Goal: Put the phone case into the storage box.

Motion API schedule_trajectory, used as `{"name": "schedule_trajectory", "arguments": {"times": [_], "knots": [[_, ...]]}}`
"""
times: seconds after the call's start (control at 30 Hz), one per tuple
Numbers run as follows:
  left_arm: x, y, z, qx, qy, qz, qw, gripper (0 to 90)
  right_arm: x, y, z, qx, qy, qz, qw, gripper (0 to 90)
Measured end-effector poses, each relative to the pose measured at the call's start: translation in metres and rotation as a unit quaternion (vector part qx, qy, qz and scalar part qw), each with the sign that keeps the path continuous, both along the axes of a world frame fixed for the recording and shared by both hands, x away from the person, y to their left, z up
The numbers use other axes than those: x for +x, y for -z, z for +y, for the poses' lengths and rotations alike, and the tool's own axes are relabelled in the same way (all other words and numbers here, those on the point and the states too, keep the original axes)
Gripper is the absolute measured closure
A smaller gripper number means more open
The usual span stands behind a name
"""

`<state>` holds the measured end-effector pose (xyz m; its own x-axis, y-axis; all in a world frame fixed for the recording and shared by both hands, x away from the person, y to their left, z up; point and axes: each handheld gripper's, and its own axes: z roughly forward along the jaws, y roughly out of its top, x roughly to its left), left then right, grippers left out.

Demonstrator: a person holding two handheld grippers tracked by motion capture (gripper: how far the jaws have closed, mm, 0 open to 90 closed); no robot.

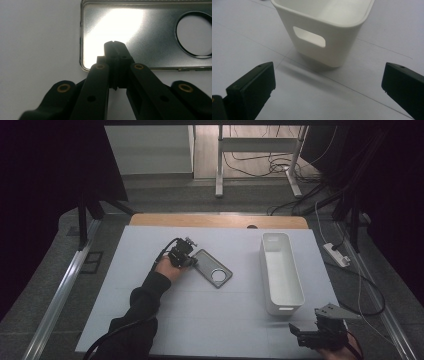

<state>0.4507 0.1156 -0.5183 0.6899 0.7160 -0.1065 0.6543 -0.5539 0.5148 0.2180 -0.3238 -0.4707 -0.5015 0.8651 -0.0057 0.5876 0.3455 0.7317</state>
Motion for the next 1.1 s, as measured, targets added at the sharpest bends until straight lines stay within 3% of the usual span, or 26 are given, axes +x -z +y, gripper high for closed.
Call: {"name": "schedule_trajectory", "arguments": {"times": [0.63,1.1], "knots": [[-0.028,0.000,0.021,-0.011,0.007,0.003,0.9999,89.0,0.000,0.000,0.001,-0.001,0.000,0.002,1.0000,0.0],[-0.056,0.001,0.025,-0.012,0.021,-0.004,0.9997,89.0,0.000,0.000,0.001,-0.002,-0.001,0.002,1.0000,0.0]]}}
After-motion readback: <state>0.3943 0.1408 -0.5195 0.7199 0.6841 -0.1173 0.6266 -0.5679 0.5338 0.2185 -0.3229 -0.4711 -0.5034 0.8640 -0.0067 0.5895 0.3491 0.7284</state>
